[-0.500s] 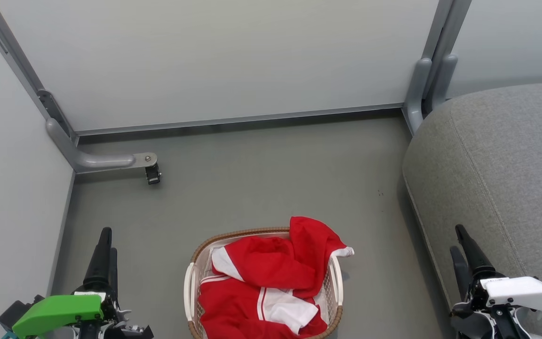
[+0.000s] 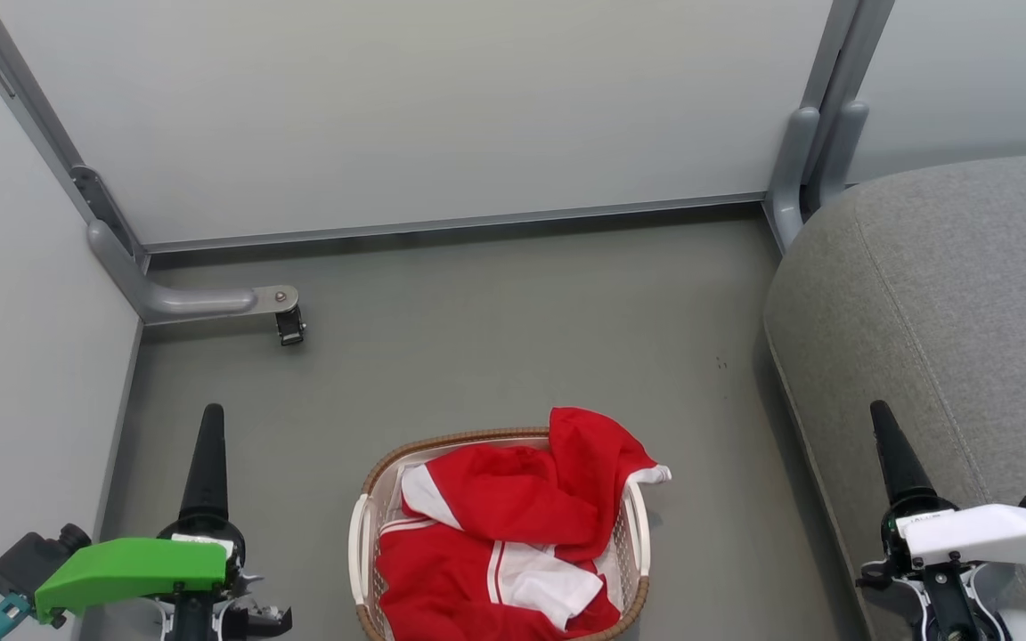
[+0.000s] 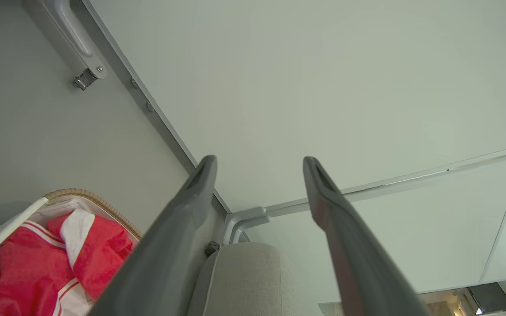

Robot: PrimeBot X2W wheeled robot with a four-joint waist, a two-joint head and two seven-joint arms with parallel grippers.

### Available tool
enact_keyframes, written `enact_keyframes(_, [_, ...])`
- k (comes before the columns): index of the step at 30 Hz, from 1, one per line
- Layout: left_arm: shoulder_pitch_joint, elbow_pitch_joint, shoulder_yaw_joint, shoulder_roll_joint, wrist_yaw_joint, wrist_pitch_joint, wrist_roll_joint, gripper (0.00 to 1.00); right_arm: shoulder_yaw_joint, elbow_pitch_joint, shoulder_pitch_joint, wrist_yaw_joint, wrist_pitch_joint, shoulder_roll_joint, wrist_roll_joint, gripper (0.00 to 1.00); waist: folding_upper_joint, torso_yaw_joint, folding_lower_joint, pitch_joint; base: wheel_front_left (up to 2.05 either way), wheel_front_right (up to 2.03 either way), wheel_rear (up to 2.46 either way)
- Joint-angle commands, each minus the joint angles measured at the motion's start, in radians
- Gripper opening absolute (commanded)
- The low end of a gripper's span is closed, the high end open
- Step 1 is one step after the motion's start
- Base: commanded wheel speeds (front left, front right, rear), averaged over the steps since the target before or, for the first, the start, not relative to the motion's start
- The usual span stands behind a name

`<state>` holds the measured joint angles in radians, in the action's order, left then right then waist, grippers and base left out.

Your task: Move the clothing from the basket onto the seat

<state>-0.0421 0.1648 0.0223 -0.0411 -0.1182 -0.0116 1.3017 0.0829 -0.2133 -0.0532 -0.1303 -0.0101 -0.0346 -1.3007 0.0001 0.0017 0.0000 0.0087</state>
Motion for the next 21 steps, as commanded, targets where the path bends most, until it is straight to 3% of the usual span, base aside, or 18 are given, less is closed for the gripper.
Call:
enact_keyframes(1, [-0.005, -0.026, -0.009, -0.005, 0.004, -0.013, -0.046, 1.0, -0.004, 0.032, -0.012, 0.0, -0.013, -0.008, 0.057, 1.0, -0.0001, 0.0, 0.0, 0.001, 0.0, 0.0, 0.0])
enact_keyframes(21, [0.023, -0.044, -0.082, -0.007, 0.023, -0.081, -0.428, 1.0, -0.074, 0.056, 0.012, 0.0, -0.083, -0.011, 0.422, 1.0, -0.0001, 0.003, 0.0, 0.008, 0.0, 0.0, 0.0])
